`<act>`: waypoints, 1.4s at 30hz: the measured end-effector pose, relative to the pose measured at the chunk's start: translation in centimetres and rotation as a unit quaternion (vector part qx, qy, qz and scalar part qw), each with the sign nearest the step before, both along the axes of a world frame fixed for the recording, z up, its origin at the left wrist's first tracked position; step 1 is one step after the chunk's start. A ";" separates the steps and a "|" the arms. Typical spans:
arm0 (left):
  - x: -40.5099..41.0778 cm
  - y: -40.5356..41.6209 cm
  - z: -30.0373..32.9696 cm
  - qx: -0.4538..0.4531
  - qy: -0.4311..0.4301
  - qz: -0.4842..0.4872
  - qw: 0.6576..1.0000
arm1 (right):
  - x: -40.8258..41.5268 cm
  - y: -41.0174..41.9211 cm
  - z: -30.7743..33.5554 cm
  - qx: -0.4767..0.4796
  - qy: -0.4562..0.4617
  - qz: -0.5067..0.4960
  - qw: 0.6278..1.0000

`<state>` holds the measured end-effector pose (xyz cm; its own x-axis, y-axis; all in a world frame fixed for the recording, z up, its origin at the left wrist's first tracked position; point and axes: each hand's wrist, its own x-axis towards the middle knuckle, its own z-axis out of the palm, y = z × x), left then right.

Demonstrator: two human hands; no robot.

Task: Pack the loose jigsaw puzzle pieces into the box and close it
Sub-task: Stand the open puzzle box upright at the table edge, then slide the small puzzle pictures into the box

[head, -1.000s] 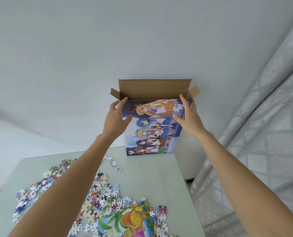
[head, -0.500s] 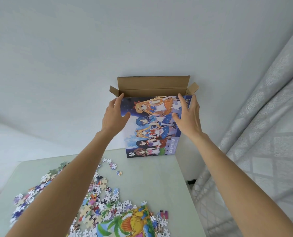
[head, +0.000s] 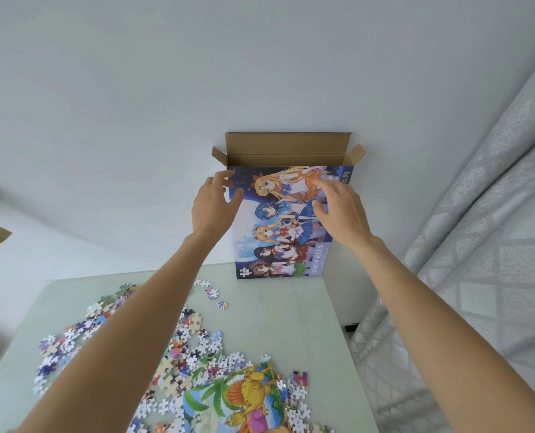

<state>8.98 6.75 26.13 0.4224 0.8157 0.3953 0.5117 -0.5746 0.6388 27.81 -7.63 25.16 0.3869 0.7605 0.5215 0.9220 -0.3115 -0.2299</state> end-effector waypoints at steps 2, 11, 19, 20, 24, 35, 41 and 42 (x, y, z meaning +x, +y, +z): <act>-0.9 -1.0 -0.2 -0.018 -0.022 -0.009 1.000 | -1.2 -0.7 -0.1 0.001 -0.008 0.028 1.000; -13.4 -10.9 -7.6 -0.130 0.184 -0.110 0.968 | -13.7 -9.9 -8.8 -0.163 0.147 0.066 0.973; -25.8 -22.8 -17.5 -0.256 0.311 -0.084 0.911 | -24.2 -23.7 -19.4 -0.352 0.253 0.071 0.898; -26.7 -24.1 -18.8 -0.262 0.325 -0.079 0.905 | -25.1 -25.0 -20.4 -0.372 0.247 0.062 0.893; -28.5 -28.0 -23.3 -0.343 0.367 -0.022 0.865 | -27.4 -27.5 -23.3 -0.398 0.270 -0.006 0.877; -26.5 -29.6 -25.0 -0.407 0.131 0.106 0.898 | -28.0 -25.8 -24.3 -0.266 0.352 -0.106 0.891; -29.2 -28.8 -20.8 -0.391 0.000 0.058 0.918 | -29.8 -25.8 -20.6 -0.173 0.405 -0.076 0.894; -30.2 -28.3 -20.3 -0.386 -0.016 0.059 0.921 | -30.4 -25.6 -19.6 -0.159 0.425 -0.062 0.889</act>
